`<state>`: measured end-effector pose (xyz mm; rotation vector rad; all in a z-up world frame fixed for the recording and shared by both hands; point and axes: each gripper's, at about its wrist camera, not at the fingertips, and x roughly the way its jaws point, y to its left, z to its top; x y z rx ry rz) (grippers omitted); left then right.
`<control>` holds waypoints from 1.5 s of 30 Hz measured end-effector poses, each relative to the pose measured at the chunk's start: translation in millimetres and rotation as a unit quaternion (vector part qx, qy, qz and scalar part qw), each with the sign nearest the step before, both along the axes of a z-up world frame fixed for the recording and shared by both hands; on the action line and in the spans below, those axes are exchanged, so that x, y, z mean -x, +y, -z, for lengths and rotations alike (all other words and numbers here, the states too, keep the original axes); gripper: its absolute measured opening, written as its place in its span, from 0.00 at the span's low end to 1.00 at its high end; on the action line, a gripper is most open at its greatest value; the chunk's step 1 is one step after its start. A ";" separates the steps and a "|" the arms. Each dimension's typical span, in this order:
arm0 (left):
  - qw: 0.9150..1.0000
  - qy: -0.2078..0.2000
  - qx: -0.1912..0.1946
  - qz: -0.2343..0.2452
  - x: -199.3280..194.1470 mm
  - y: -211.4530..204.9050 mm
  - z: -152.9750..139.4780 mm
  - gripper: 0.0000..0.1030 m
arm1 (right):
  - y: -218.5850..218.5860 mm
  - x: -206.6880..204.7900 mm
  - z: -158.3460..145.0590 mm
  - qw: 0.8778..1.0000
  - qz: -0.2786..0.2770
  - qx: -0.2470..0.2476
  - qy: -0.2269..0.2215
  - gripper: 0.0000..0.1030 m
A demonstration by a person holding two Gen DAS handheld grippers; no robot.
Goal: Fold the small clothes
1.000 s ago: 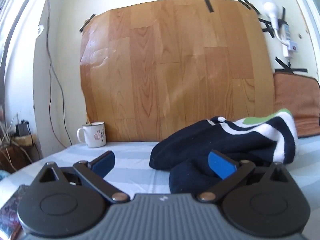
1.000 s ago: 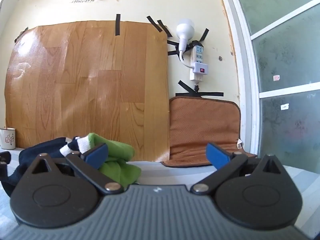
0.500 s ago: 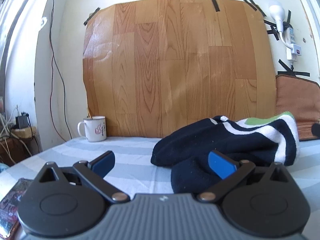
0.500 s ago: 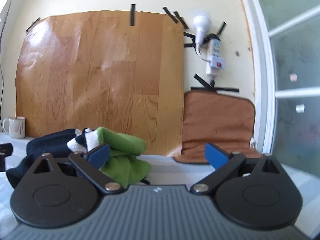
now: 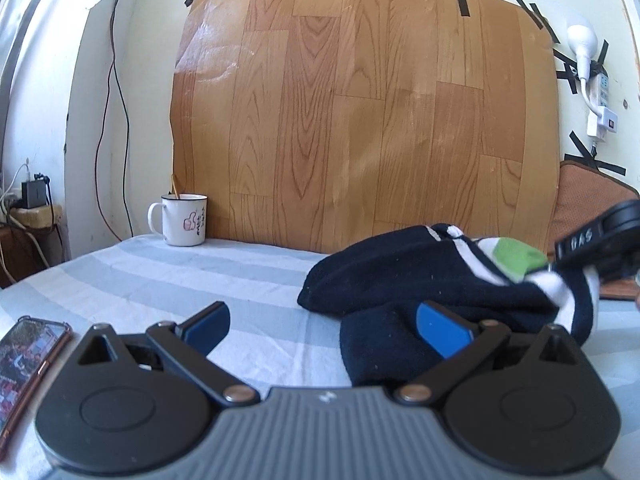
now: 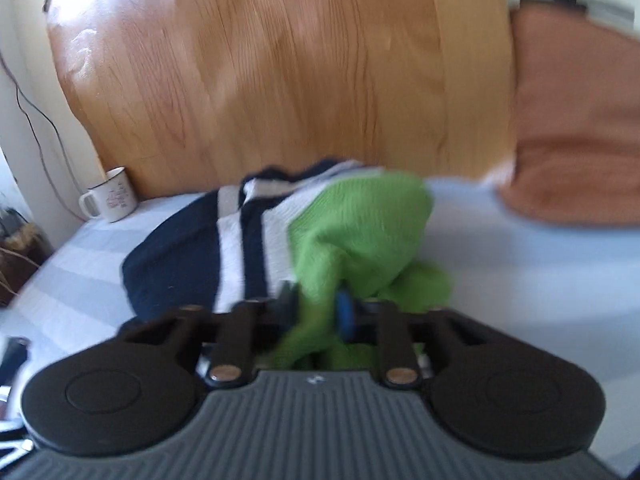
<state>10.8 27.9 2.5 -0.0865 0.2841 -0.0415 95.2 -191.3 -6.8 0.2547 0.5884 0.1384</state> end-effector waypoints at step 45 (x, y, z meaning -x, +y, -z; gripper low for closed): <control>0.970 0.077 -0.056 0.222 -53.2 -37.1 -31.5 0.12 | -53.9 2.6 9.8 0.990 -0.013 -0.128 0.064 0.08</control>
